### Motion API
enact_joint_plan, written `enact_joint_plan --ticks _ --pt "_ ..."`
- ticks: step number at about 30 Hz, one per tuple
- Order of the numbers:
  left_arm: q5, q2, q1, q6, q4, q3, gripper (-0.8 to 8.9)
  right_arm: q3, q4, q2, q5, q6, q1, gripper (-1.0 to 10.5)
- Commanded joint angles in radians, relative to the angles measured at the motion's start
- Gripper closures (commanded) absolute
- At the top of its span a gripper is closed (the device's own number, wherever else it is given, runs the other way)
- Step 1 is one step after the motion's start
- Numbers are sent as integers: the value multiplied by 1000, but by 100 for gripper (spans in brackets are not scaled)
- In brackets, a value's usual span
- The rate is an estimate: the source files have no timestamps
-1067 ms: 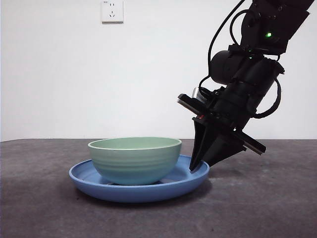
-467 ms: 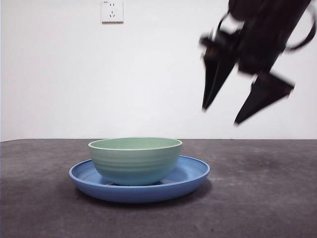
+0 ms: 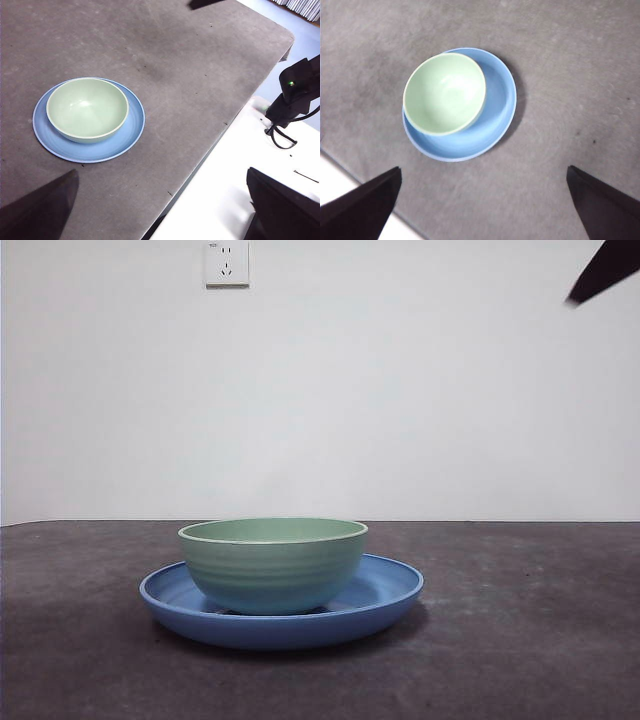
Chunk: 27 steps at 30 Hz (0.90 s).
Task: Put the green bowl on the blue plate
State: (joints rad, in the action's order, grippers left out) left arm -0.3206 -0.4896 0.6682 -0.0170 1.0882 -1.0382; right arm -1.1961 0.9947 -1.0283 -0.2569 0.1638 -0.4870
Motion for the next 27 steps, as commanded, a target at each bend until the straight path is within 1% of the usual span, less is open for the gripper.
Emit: enact_joint_plan --ticks 1,7,14,19,24,25,27 --pt "-6 -3 7 -2 -11 -6 134 12 3 68 3 -14 -43 325" --pt "-6 -3 7 -2 -11 -6 134 121 -18 247 4 -10 -114 326" --pt "-6 -3 7 -2 -11 -6 134 248 -29 430 4 30 -120 326" --pt "-6 -3 7 -2 -11 -6 134 276 -28 501 2 43 -120 326" --pt "-6 -3 7 -2 -11 -6 138 276 -29 515 -5 66 -120 326" --pt "-6 -3 7 -2 -11 -6 147 276 -29 515 -5 71 -120 326" --pt "-6 -3 7 -2 -11 -6 231 276 -29 515 -5 81 -120 332"
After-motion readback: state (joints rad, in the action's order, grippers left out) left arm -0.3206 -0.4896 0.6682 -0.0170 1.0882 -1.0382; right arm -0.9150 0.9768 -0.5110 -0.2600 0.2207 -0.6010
